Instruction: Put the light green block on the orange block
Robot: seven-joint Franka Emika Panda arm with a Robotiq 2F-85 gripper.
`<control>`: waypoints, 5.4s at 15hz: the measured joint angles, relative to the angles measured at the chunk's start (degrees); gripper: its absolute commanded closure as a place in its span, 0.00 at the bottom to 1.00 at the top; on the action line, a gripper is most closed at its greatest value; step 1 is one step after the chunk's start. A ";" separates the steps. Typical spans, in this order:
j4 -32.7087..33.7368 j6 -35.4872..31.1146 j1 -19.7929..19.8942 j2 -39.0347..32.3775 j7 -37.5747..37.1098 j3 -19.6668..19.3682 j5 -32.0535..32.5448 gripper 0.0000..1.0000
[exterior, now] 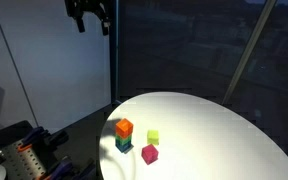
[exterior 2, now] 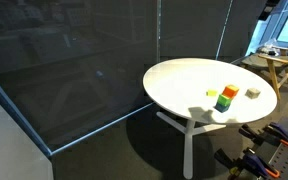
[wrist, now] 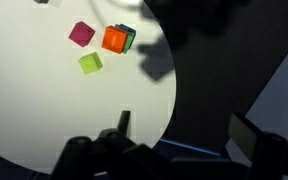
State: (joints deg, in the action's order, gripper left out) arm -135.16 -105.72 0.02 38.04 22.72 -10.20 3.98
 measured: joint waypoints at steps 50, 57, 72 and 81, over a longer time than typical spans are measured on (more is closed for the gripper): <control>20.07 -6.35 12.24 -36.77 -20.55 -4.36 -7.62 0.00; 23.06 -7.34 13.56 -43.50 -22.73 -4.47 -9.70 0.00; 24.16 -13.15 14.70 -51.59 -23.48 -4.55 -10.15 0.00; 24.19 -13.96 14.72 -54.77 -24.47 -4.55 -10.15 0.00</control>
State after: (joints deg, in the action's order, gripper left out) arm -110.97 -119.68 14.74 -16.72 -1.75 -14.75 -6.17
